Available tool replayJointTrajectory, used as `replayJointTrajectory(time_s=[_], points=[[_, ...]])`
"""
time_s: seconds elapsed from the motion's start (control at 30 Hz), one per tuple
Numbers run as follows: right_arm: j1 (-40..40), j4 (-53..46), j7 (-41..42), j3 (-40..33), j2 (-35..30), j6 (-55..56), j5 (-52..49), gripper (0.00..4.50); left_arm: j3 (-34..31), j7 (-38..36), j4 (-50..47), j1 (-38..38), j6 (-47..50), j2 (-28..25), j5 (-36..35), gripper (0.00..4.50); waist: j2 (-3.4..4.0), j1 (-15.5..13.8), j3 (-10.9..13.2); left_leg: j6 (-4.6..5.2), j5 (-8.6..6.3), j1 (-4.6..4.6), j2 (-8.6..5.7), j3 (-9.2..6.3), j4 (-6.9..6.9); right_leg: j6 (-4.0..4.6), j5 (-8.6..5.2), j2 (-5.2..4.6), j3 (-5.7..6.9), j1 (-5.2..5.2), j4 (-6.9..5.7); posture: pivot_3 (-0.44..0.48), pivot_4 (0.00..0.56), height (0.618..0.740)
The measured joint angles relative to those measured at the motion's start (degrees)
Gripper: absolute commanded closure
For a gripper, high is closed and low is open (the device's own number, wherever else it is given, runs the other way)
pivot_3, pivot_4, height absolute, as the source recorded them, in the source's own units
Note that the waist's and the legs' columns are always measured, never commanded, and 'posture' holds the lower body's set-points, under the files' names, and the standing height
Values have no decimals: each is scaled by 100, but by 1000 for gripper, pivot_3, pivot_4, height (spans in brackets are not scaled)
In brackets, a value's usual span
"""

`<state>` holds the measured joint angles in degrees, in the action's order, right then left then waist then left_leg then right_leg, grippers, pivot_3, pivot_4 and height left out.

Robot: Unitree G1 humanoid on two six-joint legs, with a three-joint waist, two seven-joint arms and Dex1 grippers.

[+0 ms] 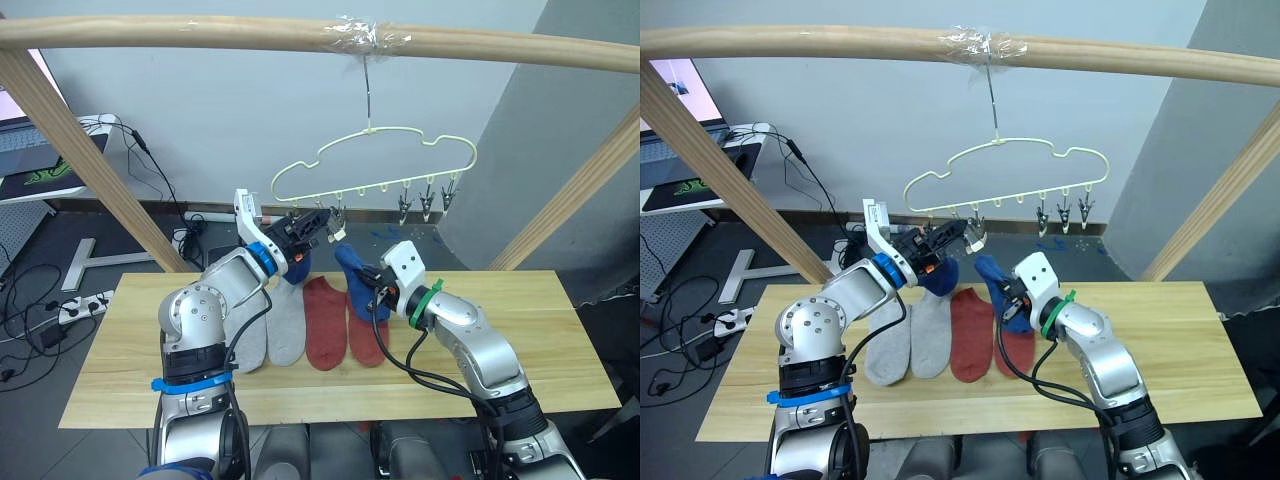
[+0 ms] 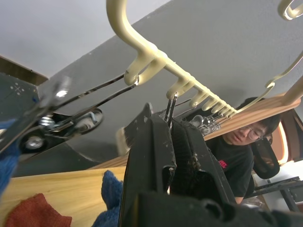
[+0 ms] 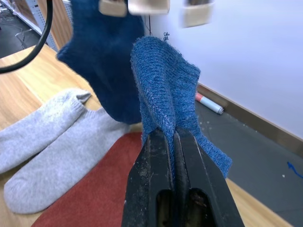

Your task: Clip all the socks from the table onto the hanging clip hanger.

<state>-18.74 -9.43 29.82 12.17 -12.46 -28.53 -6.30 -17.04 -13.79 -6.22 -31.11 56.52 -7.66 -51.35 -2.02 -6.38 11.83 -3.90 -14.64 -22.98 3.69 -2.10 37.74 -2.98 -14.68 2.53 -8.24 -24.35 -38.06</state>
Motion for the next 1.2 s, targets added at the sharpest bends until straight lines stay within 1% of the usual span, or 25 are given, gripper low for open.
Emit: replayJointTrajectory(time_s=[0.2, 0.43, 0.9, 0.97, 1.0, 1.13, 1.2], points=[[4, -245, 29, -9, -105, -71, -79, 4434, 56, -65, -9, 6, -11, -164, -4, 4500, 0, -8, 0, -2, -1, 1, 0, -4, -11, 4, 1, 0, 3, -1, 5, 328, 177, 740], [124, -457, 128, 80, -278, -71, -80, 4434, 90, -68, 10, 8, -88, -220, 1, 4500, 0, -11, 0, -2, -1, 1, 0, -4, -11, 2, 0, 0, 2, 0, 7, 323, 179, 740], [-51, -546, 77, 143, -192, -86, -81, 4434, 146, -84, -12, 56, -91, -214, -33, 4500, 0, -10, 0, -2, -2, 1, 0, -4, -14, 1, -1, 0, 2, -1, 9, 324, 185, 740], [-52, -546, 70, 143, -192, -85, -81, 4500, 150, -103, -28, 69, -93, -215, -33, 3876, 0, -10, 0, -2, -2, 1, 0, -4, -14, 0, -2, 0, 2, -1, 9, 324, 185, 740], [-54, -546, 66, 143, -192, -85, -81, 4500, 152, -121, -30, 84, -94, -217, -32, 3732, 0, -10, 0, -2, -2, 1, 0, -4, -14, 0, -2, 0, 2, -1, 9, 324, 185, 740], [-103, -544, 59, 144, -186, -85, -77, 4500, 151, -186, -30, 130, -81, -217, -50, 2386, 1, -11, 0, -2, -2, 1, 0, -4, -15, -1, -2, 0, 3, -1, 9, 327, 188, 740], [-133, -543, 59, 144, -175, -85, -77, 4500, 151, -187, -31, 130, -77, -216, -62, 1795, 1, -10, 0, -3, -2, 1, 0, -4, -15, -2, -3, 0, 3, -1, 10, 327, 188, 740]])
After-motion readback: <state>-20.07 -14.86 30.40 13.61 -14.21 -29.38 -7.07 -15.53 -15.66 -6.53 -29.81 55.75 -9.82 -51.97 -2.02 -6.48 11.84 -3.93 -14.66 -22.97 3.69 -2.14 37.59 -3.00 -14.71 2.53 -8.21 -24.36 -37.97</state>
